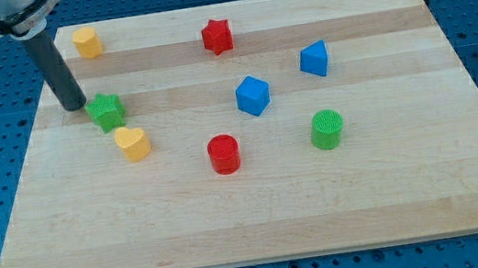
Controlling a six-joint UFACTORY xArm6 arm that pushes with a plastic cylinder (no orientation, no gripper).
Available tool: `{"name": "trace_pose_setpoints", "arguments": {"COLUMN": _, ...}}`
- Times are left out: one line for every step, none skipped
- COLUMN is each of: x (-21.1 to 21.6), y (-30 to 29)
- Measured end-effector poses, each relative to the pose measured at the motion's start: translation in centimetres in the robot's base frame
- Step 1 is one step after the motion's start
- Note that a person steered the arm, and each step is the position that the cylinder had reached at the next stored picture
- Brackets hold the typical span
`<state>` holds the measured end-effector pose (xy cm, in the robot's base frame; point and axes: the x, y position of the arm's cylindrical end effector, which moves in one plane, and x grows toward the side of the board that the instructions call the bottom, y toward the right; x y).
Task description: Push the green star slightly above the heart
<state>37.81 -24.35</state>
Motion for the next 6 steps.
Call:
{"name": "trace_pose_setpoints", "arguments": {"x": 1.4, "y": 0.0}}
{"name": "trace_pose_setpoints", "arguments": {"x": 1.6, "y": 0.0}}
{"name": "trace_pose_setpoints", "arguments": {"x": 2.0, "y": 0.0}}
{"name": "trace_pose_setpoints", "arguments": {"x": 2.3, "y": 0.0}}
{"name": "trace_pose_setpoints", "arguments": {"x": 3.0, "y": 0.0}}
{"name": "trace_pose_setpoints", "arguments": {"x": 3.0, "y": 0.1}}
